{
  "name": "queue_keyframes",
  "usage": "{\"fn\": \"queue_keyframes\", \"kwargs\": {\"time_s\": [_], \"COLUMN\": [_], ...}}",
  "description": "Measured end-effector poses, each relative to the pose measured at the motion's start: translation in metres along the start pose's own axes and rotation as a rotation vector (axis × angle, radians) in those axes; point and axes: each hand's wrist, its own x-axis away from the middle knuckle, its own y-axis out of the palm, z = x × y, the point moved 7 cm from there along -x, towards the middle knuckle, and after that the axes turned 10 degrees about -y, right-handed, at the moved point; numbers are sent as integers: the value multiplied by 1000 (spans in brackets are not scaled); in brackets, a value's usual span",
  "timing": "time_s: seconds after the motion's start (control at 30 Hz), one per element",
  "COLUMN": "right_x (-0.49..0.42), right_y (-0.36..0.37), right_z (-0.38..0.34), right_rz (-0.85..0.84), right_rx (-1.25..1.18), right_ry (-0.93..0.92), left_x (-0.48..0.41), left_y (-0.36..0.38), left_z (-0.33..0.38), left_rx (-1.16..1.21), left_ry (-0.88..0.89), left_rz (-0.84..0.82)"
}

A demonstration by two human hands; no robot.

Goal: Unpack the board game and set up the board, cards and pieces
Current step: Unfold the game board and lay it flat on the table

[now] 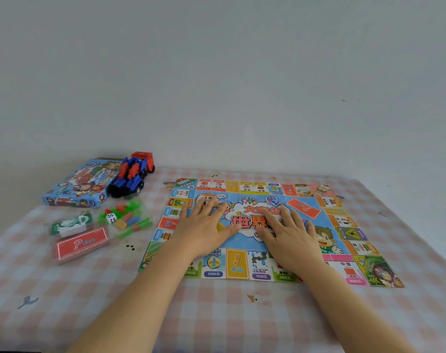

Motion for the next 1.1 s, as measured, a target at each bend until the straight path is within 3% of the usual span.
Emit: {"fn": "queue_keyframes", "kwargs": {"time_s": [0.63,0.87,1.1], "right_x": [2,-4,-21], "right_y": [-4,-42,-48], "right_z": [-3,-65,-149], "right_rz": [7,242,246], "right_rx": [-6,-140,-342], "right_ry": [-1,-144,-291], "left_x": [4,23,61], "left_y": [-6,-64,-95], "left_z": [0,-32,-116], "left_rx": [92,268,325], "left_ry": [-13,-25,-196], "left_rz": [7,396,535]}}
